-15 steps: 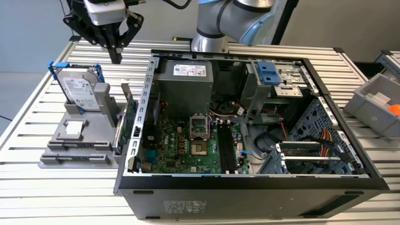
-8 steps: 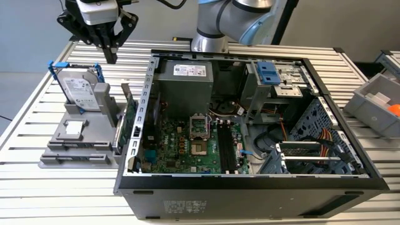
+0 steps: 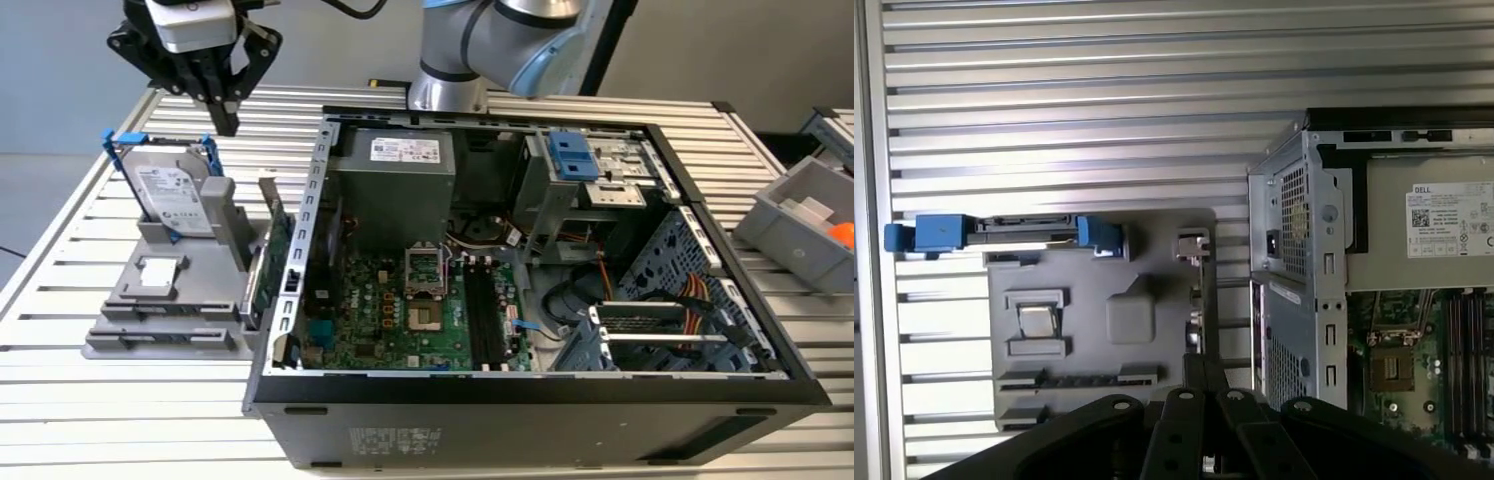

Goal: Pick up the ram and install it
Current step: 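Reach for the ram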

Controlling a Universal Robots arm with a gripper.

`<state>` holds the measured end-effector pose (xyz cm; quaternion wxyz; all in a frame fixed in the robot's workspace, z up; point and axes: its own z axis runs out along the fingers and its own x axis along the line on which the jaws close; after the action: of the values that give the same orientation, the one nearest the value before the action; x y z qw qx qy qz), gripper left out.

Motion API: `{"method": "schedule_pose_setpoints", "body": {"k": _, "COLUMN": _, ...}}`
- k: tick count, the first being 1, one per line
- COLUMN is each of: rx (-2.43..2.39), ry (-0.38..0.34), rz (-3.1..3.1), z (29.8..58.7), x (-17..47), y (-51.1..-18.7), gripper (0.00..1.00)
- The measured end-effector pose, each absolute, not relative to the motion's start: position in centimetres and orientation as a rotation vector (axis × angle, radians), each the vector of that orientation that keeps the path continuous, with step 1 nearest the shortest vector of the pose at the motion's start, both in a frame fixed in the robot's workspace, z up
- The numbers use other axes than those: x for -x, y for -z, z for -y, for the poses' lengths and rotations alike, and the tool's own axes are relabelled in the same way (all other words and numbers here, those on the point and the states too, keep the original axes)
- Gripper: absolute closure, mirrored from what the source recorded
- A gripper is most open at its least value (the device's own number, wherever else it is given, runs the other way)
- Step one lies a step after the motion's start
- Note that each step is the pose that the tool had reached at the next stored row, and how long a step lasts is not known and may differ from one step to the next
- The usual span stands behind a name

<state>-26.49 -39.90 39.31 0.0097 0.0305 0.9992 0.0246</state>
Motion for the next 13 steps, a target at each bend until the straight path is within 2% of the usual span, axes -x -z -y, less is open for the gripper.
{"method": "schedule_pose_setpoints", "body": {"k": 13, "rx": -0.09, "ry": -0.077, "rz": -3.12, "z": 39.9, "x": 27.7, "y": -39.3, "gripper": 1.0}}
